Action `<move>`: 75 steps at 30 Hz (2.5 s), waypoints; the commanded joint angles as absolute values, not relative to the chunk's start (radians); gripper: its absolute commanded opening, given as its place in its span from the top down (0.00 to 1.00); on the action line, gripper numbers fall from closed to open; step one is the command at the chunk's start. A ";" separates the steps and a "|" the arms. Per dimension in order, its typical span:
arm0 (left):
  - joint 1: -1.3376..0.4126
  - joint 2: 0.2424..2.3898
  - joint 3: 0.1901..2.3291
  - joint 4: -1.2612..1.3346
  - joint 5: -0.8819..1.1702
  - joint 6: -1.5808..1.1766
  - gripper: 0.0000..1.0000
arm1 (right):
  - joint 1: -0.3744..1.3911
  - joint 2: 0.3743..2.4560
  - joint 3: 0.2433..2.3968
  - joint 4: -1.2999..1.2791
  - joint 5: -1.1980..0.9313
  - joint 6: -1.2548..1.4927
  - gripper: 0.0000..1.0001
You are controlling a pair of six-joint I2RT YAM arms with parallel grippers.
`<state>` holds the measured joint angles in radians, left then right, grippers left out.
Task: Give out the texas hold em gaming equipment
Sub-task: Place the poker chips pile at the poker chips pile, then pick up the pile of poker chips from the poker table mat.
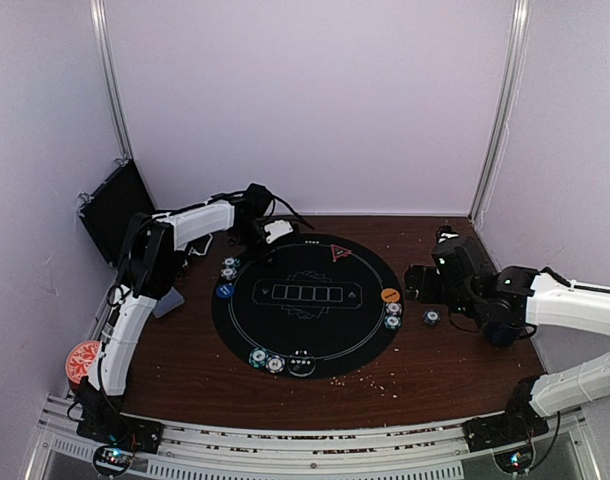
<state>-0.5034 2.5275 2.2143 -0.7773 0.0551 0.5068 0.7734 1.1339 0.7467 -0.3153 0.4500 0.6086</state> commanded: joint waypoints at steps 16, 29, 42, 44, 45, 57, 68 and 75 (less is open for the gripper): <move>-0.504 2.558 2.187 -0.732 0.010 0.515 0.44 | 0.770 1.140 0.735 -0.295 0.473 0.613 0.04; -0.505 2.570 2.189 -0.713 0.055 0.491 0.43 | 0.769 1.144 0.737 -0.293 0.474 0.612 0.04; -0.523 2.575 2.181 -0.709 0.064 0.498 0.48 | 0.769 1.146 0.736 -0.293 0.476 0.613 0.04; -0.526 2.576 2.181 -0.714 0.064 0.501 0.53 | 0.769 1.146 0.736 -0.293 0.476 0.613 0.04; -0.527 2.577 2.181 -0.717 0.063 0.505 0.54 | 0.770 1.146 0.737 -0.294 0.477 0.612 0.04; -0.534 2.620 2.211 -0.724 -0.068 0.493 0.61 | 0.770 1.140 0.736 -0.295 0.476 0.614 0.04; -0.526 2.608 2.176 -0.764 -0.128 0.482 0.62 | 0.769 1.133 0.735 -0.298 0.477 0.613 0.04; -0.511 2.585 2.157 -0.793 -0.143 0.451 0.62 | 0.769 1.132 0.735 -0.298 0.478 0.613 0.04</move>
<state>-0.5442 2.5431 2.2055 -0.7055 -0.0792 0.4797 0.7734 1.1439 0.7464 -0.3016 0.4500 0.6086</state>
